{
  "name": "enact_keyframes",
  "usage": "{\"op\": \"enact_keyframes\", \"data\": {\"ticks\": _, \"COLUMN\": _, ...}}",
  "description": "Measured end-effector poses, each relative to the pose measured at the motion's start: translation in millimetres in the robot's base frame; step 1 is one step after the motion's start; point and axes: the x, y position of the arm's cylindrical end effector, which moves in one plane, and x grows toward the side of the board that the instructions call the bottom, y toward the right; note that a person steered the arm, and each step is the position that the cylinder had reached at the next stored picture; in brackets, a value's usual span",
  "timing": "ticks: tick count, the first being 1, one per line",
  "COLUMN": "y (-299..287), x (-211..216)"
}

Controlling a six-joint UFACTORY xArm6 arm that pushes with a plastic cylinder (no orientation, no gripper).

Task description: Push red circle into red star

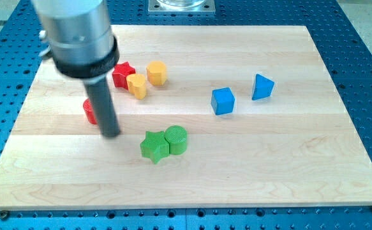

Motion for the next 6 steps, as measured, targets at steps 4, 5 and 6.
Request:
{"op": "enact_keyframes", "data": {"ticks": 4, "y": -56, "x": -60}}
{"op": "enact_keyframes", "data": {"ticks": 5, "y": -3, "x": -69}}
{"op": "enact_keyframes", "data": {"ticks": 6, "y": -32, "x": -71}}
